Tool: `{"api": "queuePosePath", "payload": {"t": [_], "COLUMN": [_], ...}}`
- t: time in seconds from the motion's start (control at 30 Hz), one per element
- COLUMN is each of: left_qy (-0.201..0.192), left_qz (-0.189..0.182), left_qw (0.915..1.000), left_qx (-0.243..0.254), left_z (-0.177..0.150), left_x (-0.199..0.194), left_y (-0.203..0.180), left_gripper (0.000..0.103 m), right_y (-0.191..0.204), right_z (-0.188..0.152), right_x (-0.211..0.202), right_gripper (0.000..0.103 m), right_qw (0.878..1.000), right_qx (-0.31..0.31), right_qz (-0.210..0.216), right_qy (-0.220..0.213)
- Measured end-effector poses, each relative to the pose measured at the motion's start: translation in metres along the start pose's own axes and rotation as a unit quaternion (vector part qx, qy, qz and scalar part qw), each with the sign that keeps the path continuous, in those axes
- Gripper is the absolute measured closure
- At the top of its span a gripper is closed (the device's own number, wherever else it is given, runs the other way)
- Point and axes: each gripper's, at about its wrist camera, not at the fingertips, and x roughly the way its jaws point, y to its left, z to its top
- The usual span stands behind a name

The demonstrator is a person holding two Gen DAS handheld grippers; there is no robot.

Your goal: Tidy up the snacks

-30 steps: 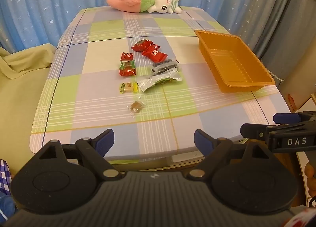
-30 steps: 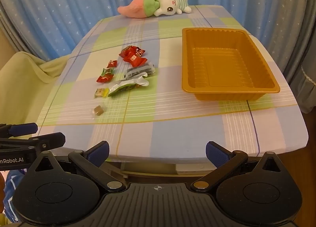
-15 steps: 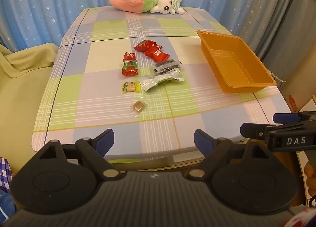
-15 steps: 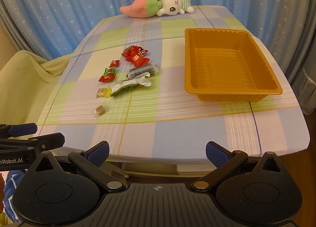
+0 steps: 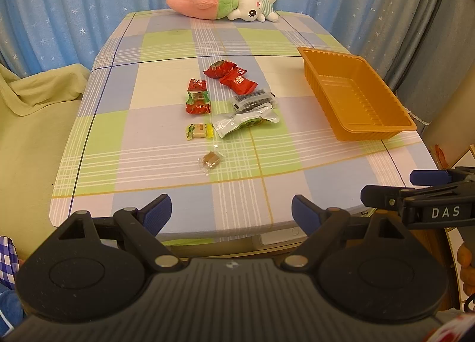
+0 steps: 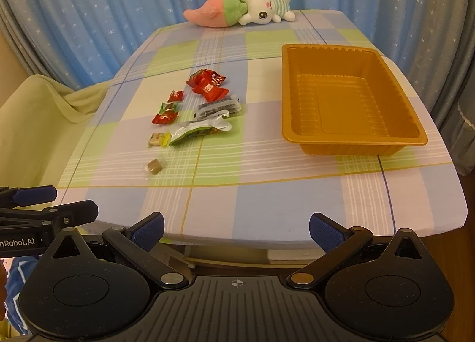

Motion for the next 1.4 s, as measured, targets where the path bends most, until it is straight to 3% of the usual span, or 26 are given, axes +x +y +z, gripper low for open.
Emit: {"api": "queuePosePath", "payload": {"t": [1.4], "left_qy": [0.000], "left_qz": [-0.001], "left_qw": [1.0000], "left_qx": [0.001], "left_z": [0.0016], "left_x": [-0.0025], "left_y": [0.0062], "left_gripper": [0.016], "right_y": [0.0038], "right_z": [0.0038], "right_x": [0.0023], "right_gripper": [0.000], "right_qw": [1.000], "right_qx": [-0.001], "right_qz": [0.003], "right_qy": [0.000]}}
